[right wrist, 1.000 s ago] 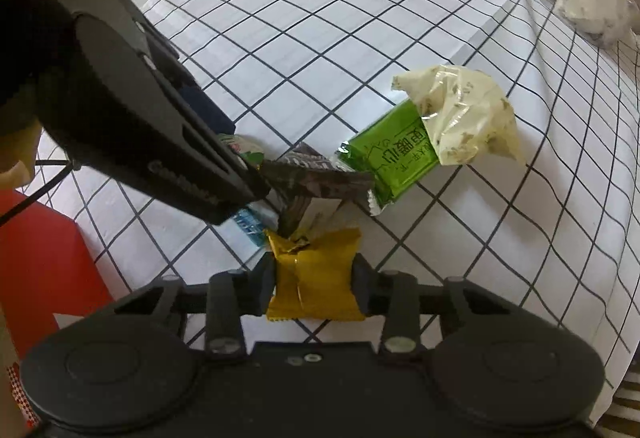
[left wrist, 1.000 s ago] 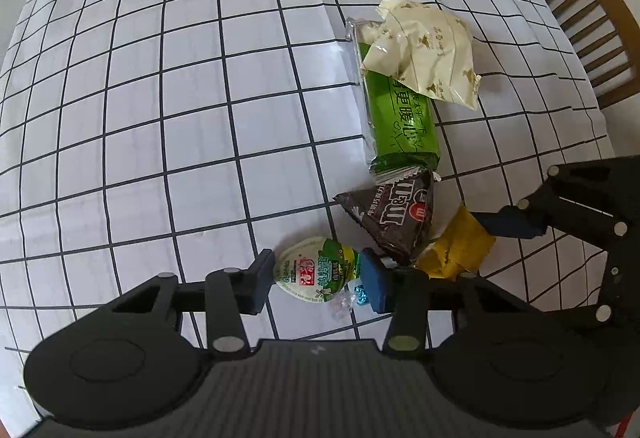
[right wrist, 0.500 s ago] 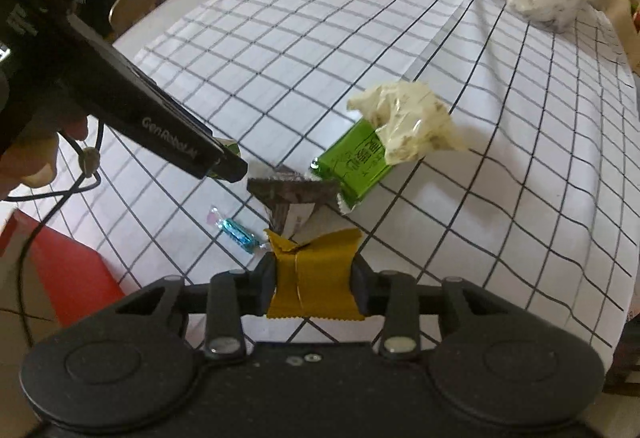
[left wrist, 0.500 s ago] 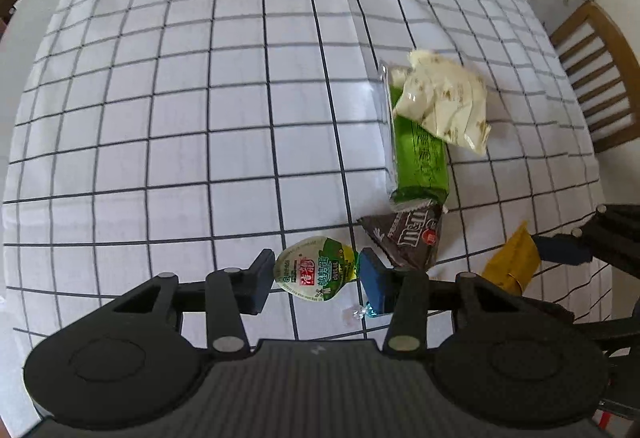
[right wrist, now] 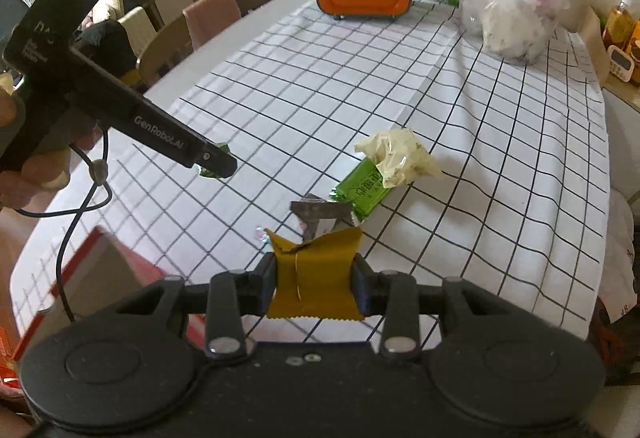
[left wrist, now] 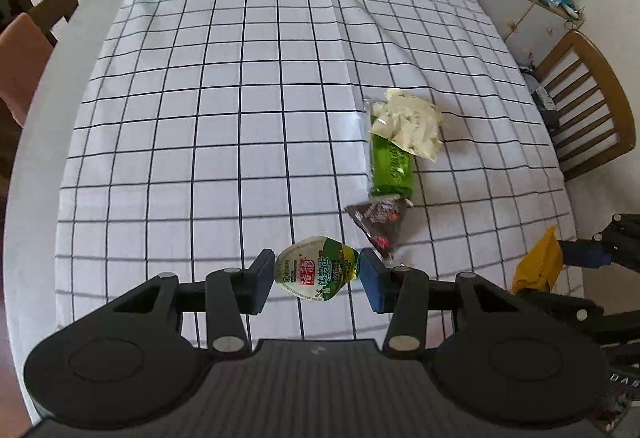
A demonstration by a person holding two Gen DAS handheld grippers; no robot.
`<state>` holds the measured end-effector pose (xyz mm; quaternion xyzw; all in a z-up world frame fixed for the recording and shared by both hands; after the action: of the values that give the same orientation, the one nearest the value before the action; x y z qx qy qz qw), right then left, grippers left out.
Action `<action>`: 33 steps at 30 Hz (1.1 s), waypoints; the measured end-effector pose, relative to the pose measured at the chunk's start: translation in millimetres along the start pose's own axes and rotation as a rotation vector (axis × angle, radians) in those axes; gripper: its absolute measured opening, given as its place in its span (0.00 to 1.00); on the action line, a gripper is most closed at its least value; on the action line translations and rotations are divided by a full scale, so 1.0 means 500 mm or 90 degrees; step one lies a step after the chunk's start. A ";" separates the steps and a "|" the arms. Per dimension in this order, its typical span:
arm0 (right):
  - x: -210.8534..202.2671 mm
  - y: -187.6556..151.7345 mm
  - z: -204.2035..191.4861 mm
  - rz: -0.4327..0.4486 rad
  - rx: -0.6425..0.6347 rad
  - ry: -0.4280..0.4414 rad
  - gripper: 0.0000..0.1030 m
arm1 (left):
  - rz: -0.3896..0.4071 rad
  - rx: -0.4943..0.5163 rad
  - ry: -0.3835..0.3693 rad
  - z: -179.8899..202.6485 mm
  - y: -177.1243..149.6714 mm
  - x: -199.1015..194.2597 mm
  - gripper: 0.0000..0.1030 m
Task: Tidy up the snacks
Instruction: 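Carry the round candy with the left tool while the right tool carries the yellow packet into the box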
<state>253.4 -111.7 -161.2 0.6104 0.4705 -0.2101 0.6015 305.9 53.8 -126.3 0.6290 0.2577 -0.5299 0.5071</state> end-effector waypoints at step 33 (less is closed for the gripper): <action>-0.126 -0.251 -0.116 -0.036 -0.003 0.063 0.36 | -0.034 0.017 0.005 0.179 -0.280 -0.090 0.44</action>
<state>102.1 -98.7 -165.8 0.6050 0.5174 -0.1952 0.5729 135.0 31.1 -128.8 0.6305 0.2691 -0.5441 0.4838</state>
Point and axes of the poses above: each gripper's, at about its wrist camera, not at the fingertips, and x roughly the way its jaws point, z to its right, y to its top, the point moved 3 cm from there along x, roughly the way its jaws point, and after that the axes turned 11 degrees about x, right-handed, at the moved point
